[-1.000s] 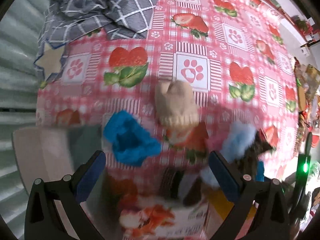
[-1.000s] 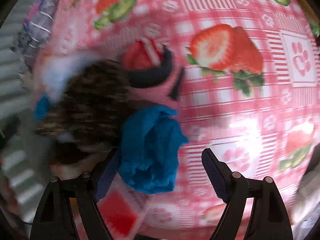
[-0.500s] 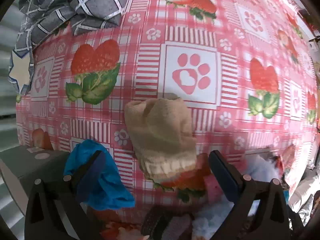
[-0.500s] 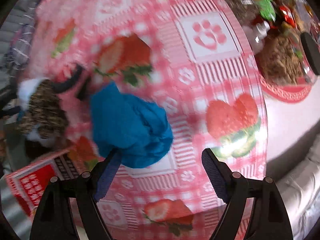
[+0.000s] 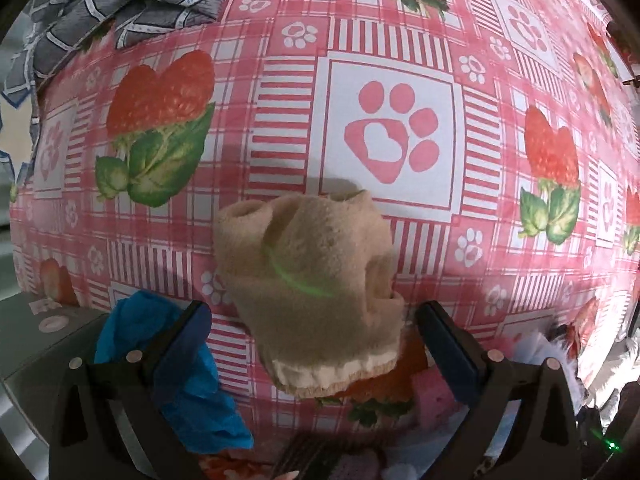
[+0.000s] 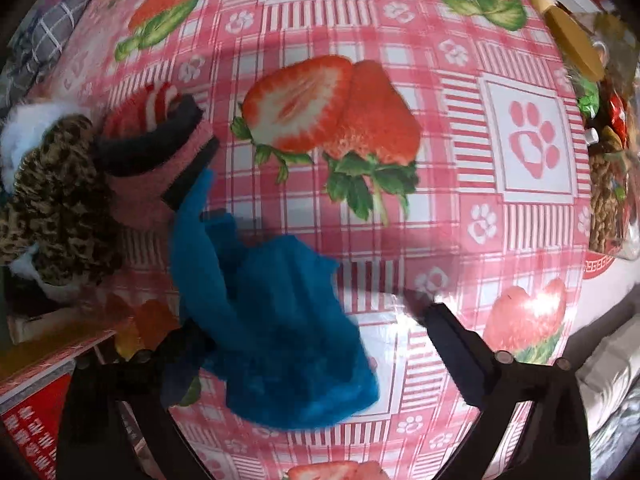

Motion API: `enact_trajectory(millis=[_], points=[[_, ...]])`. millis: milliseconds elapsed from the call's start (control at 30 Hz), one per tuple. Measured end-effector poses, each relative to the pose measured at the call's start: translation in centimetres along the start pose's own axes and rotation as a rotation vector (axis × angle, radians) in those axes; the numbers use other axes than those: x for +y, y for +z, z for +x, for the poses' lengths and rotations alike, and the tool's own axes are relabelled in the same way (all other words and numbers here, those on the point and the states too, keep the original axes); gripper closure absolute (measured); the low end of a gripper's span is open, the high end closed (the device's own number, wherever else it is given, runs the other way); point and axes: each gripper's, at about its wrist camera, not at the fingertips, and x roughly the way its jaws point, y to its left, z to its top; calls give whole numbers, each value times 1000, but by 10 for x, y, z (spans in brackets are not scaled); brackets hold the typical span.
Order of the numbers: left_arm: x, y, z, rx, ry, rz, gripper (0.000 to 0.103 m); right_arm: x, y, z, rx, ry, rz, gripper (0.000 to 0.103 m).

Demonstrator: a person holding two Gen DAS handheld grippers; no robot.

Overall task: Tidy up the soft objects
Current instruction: 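Grasp the beige sock with the left tool while the right tool grasps the blue cloth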

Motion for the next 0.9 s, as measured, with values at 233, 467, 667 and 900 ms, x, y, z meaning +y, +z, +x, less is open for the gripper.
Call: enact_trajectory(millis=[233,467,667,900], points=[[11,7,12,35,-10,6,0,2,23,4,25,3,21,0],[0,13,7,0,-6,51,13,11,38,-7,-21,-11,-42,29],[-23,6,-19,-62,-6,139,74,29,38,-21,-67,8,-88,68],[-25,-8,-57,-144,-4,136,75,10,46,-57,-122,66,-24,68]])
